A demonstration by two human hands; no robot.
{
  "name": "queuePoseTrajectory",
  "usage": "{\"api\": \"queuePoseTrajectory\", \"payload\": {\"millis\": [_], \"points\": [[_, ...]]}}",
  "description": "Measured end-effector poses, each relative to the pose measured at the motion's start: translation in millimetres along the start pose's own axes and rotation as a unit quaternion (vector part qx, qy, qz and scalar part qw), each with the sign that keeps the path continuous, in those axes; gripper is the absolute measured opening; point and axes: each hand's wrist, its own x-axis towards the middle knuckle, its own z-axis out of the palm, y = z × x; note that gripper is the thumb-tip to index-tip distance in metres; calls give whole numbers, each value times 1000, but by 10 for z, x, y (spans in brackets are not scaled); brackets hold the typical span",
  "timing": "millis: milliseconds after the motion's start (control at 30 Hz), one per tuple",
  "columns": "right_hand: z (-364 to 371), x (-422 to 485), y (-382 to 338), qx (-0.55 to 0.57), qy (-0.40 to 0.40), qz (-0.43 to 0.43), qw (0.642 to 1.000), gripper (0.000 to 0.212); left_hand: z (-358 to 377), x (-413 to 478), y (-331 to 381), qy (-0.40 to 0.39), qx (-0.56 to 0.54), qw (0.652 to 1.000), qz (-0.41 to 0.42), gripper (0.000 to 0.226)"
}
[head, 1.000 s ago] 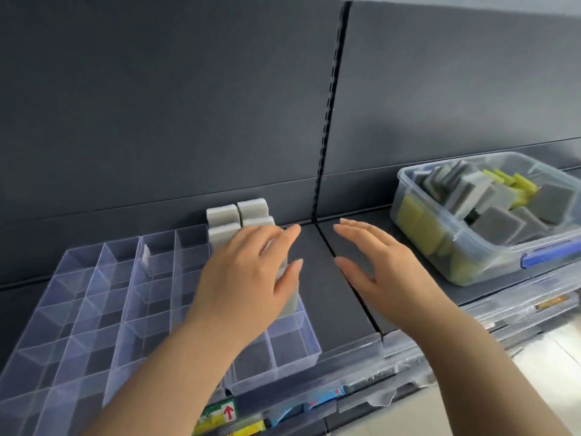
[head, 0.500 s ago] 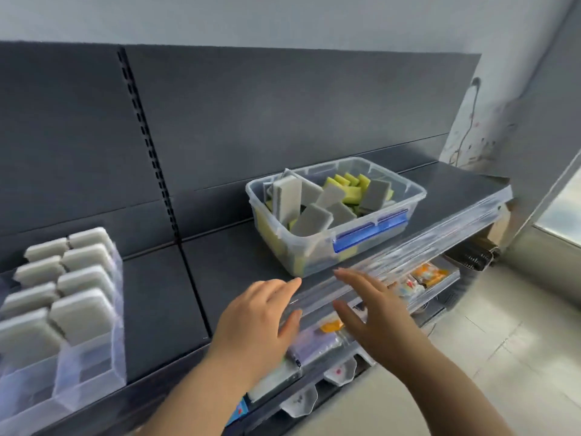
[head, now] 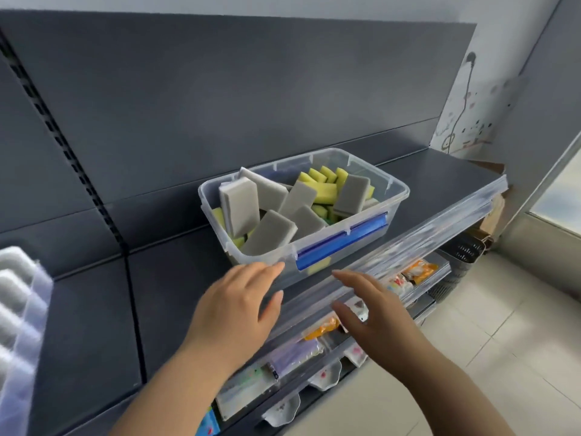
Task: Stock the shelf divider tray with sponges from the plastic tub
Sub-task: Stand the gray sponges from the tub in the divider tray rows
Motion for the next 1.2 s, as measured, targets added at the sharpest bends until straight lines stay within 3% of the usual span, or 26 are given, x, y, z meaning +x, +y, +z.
{"api": "queuePoseTrajectory", "payload": {"millis": [300,500,633,833,1200], "points": [[-526,1277,28,-31,38,-78,996,44,-68,910,-673,170,57,982,-67,38],[-489,1835,94,19,18,-96,995,43,72,1244,-964,62,10,977,-202,53],[-304,2337,68,-10,-41,-123,991,49,131,1285,-1051,43,-43,967,-248,47],[70,3036,71,-67,-219,-129,965,74,62,1389,-1040,95,-51,945,-309,43],[238,3392,269,35,-325,-137,935,70,27,1679,-844,115,23,920,-373,39]]}}
